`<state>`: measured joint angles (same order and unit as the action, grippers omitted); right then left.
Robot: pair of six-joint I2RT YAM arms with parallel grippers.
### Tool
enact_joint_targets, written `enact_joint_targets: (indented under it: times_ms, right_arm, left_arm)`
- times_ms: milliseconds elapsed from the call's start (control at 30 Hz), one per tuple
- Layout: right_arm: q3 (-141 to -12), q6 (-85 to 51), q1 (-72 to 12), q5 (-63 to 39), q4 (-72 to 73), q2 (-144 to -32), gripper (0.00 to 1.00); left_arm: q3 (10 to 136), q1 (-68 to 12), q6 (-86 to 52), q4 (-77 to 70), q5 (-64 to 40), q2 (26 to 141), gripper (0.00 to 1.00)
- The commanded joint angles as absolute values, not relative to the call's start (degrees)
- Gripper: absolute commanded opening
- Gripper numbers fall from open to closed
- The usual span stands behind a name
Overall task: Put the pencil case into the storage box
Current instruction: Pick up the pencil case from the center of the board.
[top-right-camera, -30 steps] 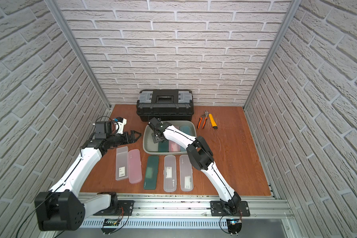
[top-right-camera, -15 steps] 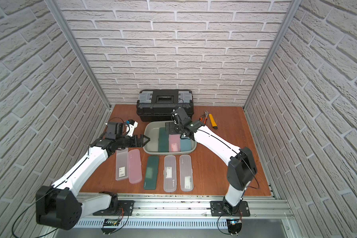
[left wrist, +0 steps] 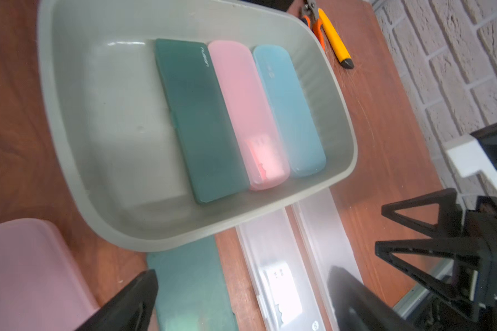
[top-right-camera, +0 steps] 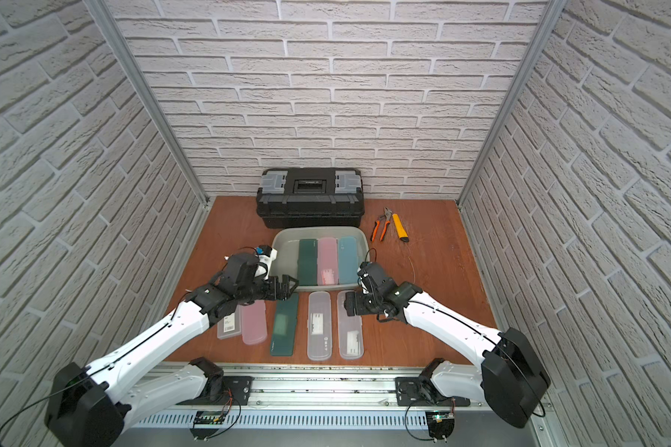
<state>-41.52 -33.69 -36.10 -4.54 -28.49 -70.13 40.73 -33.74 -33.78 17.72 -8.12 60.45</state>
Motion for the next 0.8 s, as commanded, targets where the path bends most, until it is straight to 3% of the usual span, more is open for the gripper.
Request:
enact_joint_targets:
  times_ms: [0, 300, 767]
  right_arm:
    - [-38.69, -36.60, -37.28, -9.99, -25.81, -70.66, 0.93]
    - [-36.62, -38.39, -41.98, -9.43, -25.49, -73.59, 0.93]
    - [-41.89, -40.03, -49.25, -3.31, -29.36, -82.27, 0.92]
  left_arm:
    - [40.34, -36.51, -35.42, 12.04, -4.22, 61.92, 0.99]
    - [41.38, -37.23, -35.23, 9.95, -0.62, 66.19, 0.99]
    - [40.86, -36.55, -34.71, 10.21, 2.80, 62.50, 0.99]
